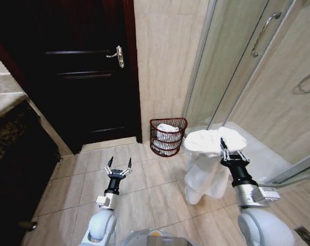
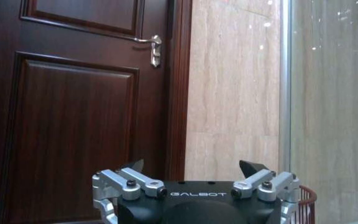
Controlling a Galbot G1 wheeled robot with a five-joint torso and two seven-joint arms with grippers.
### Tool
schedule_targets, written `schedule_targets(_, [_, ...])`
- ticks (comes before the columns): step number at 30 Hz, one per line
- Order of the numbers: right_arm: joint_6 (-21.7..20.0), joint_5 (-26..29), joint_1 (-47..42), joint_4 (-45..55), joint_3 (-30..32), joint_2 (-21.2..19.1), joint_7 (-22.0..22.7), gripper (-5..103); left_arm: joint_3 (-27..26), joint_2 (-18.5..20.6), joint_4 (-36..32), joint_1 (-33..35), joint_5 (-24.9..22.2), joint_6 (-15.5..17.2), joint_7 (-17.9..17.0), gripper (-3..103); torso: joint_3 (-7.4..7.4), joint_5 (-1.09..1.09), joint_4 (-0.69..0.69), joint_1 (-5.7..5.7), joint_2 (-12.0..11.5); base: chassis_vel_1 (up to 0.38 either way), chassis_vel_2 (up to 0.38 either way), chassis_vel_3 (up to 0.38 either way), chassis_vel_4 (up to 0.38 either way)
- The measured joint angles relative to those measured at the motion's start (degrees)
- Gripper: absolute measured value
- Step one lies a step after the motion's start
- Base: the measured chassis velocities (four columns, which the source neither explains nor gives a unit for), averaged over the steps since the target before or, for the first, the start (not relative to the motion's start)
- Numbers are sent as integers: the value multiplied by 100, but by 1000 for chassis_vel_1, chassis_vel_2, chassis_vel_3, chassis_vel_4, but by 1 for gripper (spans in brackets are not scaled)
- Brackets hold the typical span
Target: Discard the used towel into the hamper.
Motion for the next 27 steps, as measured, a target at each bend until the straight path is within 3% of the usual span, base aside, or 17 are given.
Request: schedule_targets(27, [0, 0, 0, 0, 0, 0, 0, 18, 0, 0, 0, 1, 0, 0, 0, 100, -1, 0, 0, 0, -2, -78, 69, 74, -68])
